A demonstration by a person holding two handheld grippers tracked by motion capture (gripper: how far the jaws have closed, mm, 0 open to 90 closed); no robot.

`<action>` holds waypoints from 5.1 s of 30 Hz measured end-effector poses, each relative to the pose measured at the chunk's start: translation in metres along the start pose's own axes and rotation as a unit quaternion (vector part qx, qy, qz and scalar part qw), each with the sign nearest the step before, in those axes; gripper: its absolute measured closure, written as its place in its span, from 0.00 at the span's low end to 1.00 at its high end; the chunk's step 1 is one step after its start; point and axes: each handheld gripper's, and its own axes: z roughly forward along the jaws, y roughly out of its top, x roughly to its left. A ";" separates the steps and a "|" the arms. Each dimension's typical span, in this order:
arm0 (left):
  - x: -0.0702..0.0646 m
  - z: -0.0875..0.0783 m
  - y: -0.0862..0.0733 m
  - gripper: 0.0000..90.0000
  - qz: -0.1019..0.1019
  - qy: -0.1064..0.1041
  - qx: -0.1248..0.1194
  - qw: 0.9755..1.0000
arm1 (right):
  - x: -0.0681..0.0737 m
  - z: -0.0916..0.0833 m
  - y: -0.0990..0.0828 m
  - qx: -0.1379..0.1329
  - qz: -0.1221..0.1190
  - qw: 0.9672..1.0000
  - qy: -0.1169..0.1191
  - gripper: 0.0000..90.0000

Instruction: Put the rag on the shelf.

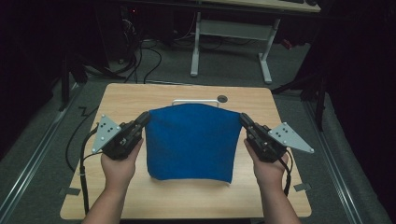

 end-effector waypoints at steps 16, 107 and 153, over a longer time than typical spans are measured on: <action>0.014 0.028 0.031 0.98 0.004 0.010 -0.019 1.000 | -0.013 0.020 0.033 -0.019 -0.002 1.000 -0.003 0.98; 0.090 0.160 -0.137 0.98 -0.074 -0.003 0.237 0.969 | -0.083 0.161 -0.128 0.235 0.031 0.970 -0.047 0.99; 0.098 0.137 -0.123 0.62 -0.058 0.043 0.237 0.969 | -0.100 0.143 -0.103 0.209 0.036 0.975 -0.064 0.61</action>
